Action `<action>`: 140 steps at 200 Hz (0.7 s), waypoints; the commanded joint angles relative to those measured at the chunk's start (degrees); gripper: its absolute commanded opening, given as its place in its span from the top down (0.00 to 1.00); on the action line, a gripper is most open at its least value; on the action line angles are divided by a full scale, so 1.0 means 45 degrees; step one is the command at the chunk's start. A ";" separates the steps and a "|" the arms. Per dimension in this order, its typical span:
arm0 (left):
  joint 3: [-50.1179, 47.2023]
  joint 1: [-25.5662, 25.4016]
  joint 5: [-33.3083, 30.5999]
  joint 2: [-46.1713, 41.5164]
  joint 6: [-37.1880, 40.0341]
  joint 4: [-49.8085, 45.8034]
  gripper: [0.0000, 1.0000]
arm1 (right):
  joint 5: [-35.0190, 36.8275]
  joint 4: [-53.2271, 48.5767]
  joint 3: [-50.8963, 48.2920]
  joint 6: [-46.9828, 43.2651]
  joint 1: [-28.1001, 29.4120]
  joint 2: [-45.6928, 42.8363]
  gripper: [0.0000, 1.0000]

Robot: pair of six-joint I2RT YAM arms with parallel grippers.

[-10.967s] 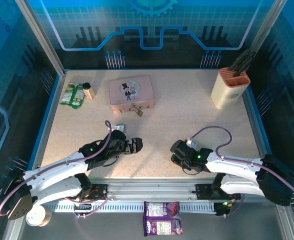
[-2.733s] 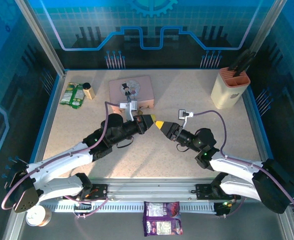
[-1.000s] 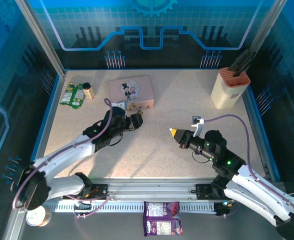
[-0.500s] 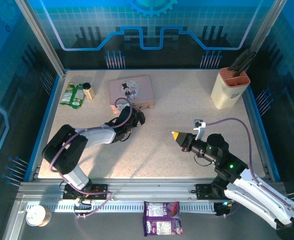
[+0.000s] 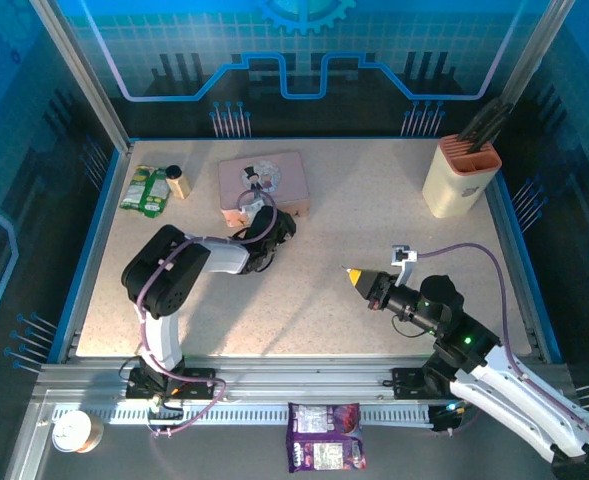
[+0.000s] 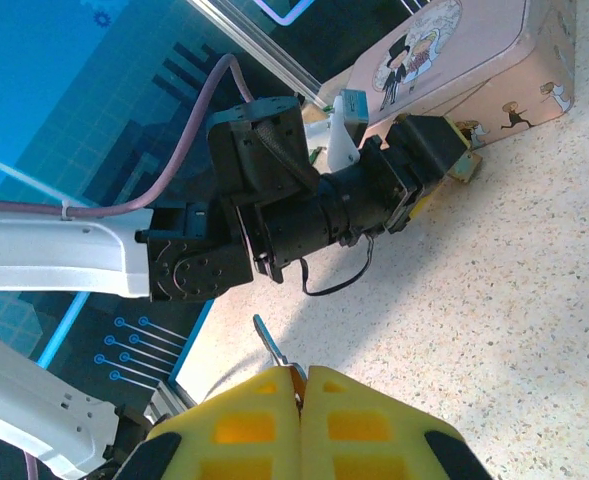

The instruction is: Unlock the padlock with the key

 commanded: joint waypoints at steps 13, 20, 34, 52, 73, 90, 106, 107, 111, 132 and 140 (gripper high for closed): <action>0.0704 0.0290 -0.0553 0.0730 -0.0665 -0.0154 0.45 | -0.0243 0.0254 -0.0276 0.0054 -0.0124 -0.0156 1.00; 0.0797 0.0326 -0.0564 0.0837 -0.0732 -0.0194 0.46 | -0.0267 0.0254 -0.0299 0.0054 -0.0114 -0.0152 1.00; 0.0974 0.0346 -0.0554 0.1002 -0.0802 -0.0287 0.48 | -0.0303 0.0236 -0.0298 0.0045 -0.0108 -0.0149 1.00; 0.1193 0.0352 -0.0477 0.1107 -0.0728 -0.0396 0.53 | -0.0334 0.0198 -0.0315 0.0027 -0.0138 -0.0156 1.00; 0.1314 0.0354 -0.0511 0.1099 -0.0598 -0.0612 0.61 | -0.0314 0.0157 -0.0331 0.0027 -0.0144 -0.0157 1.00; 0.1309 0.0354 -0.0497 0.1079 -0.0447 -0.0679 0.67 | -0.0254 0.0029 -0.0327 0.0010 -0.0150 -0.0137 1.00; 0.1290 0.0357 -0.0402 0.1032 -0.0311 -0.0713 0.73 | -0.0205 -0.0117 -0.0325 0.0044 -0.0178 -0.0100 1.00; 0.1285 0.0354 -0.0410 0.1016 -0.0298 -0.0717 0.74 | -0.0195 -0.0126 -0.0320 0.0044 -0.0171 -0.0091 1.00; 0.1247 0.0362 -0.0396 0.0993 -0.0264 -0.0704 0.75 | -0.0176 -0.0141 -0.0327 0.0045 -0.0167 -0.0091 1.00; 0.0977 0.0352 -0.0363 0.0763 -0.0047 -0.0624 0.79 | -0.0132 -0.0194 -0.0362 0.0139 -0.0164 -0.0012 1.00; 0.0869 0.0356 -0.0362 0.0692 0.0052 -0.0604 0.80 | -0.0156 -0.0196 -0.0381 0.0176 -0.0165 0.0050 1.00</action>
